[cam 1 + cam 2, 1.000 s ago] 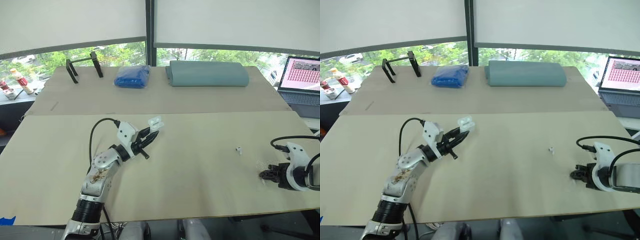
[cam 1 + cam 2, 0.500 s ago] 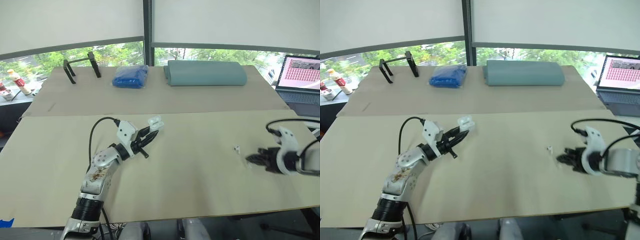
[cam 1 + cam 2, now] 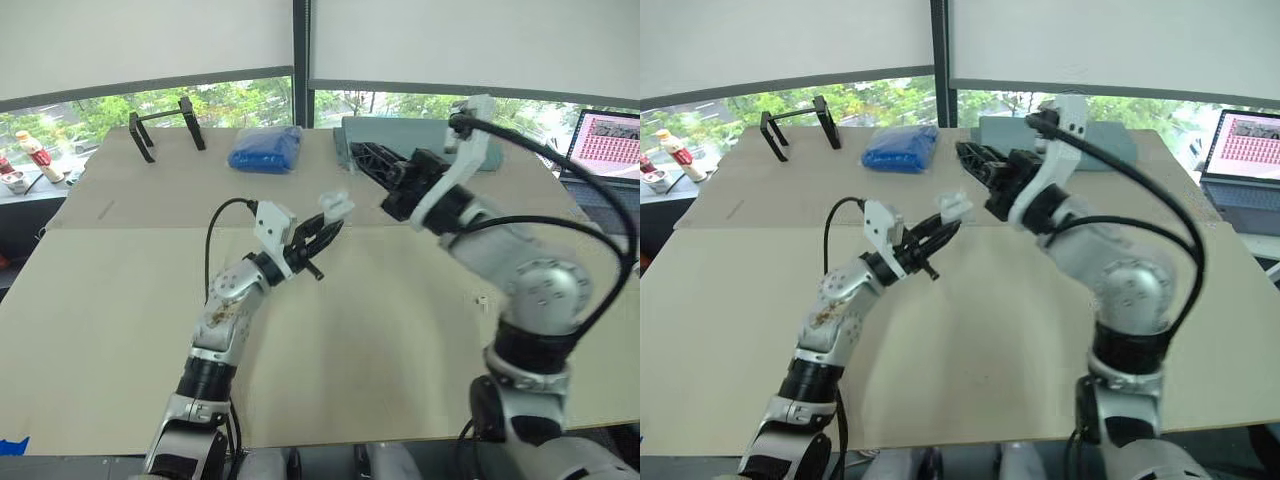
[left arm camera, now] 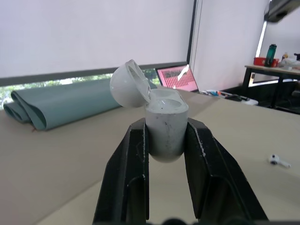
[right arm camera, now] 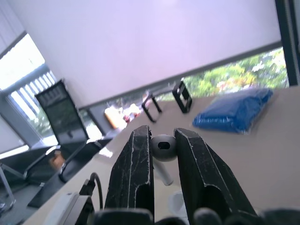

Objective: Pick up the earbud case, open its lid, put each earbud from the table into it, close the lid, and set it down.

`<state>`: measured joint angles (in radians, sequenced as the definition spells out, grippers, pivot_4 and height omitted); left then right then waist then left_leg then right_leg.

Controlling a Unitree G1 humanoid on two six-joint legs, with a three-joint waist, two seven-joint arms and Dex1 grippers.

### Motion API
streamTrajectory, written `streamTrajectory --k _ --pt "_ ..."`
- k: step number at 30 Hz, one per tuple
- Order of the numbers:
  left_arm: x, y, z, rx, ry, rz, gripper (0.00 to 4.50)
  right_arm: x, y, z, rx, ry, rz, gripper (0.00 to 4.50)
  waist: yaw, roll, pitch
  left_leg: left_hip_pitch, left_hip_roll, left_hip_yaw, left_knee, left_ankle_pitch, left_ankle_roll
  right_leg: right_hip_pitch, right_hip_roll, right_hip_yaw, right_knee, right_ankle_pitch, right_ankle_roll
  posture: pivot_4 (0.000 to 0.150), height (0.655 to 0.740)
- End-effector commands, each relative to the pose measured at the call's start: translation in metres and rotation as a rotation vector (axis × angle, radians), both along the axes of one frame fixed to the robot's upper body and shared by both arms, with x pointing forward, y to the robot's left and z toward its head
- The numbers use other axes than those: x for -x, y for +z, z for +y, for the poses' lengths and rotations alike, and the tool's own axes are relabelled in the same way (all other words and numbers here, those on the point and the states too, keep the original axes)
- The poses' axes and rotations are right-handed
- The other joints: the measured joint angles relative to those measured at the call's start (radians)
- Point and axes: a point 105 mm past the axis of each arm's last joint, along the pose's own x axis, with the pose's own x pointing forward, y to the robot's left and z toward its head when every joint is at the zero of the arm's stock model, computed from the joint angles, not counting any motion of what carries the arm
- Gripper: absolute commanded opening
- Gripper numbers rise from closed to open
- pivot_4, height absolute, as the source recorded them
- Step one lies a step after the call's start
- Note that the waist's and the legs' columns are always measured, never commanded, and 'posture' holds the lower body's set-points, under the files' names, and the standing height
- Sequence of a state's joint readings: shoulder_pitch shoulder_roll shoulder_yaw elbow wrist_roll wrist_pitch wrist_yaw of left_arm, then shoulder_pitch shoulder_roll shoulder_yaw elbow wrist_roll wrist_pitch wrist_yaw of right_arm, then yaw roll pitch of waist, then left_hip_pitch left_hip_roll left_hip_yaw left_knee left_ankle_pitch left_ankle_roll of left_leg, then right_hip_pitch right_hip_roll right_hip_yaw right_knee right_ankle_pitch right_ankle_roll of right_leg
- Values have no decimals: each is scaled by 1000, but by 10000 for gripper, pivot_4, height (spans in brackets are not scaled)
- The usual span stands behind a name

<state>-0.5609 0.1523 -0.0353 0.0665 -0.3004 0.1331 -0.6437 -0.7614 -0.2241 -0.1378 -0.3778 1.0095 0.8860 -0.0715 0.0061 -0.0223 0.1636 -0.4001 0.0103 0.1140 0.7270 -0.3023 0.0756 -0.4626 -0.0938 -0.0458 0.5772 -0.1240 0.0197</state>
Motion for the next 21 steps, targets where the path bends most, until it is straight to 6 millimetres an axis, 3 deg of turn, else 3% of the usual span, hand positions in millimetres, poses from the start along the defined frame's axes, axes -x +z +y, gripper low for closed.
streamTrajectory --k 1,4,11,21 --pt "-3 21 -4 25 10 -86 5573 4 15 6 -53 -40 -114 3601 -2 0 0 0 0 0 0 0 0 0 0 0 0 0 0 1500 7400" --pt "-5 28 -6 29 15 -113 5573 4 4 20 -49 -27 -112 3601 -4 0 0 1 0 0 -1 0 -1 0 1 -1 0 0 1 1500 7400" --pt "-5 33 -7 34 25 -141 5573 -5 -18 24 -79 -75 -42 3601 -12 0 0 2 2 0 -2 2 -4 0 2 -1 1 0 0 1500 7400" --pt "-4 33 -3 27 37 -155 5573 -16 -15 7 -195 -149 19 3601 -18 0 0 2 2 0 -2 2 -4 0 2 -1 1 0 -1 1500 7400"
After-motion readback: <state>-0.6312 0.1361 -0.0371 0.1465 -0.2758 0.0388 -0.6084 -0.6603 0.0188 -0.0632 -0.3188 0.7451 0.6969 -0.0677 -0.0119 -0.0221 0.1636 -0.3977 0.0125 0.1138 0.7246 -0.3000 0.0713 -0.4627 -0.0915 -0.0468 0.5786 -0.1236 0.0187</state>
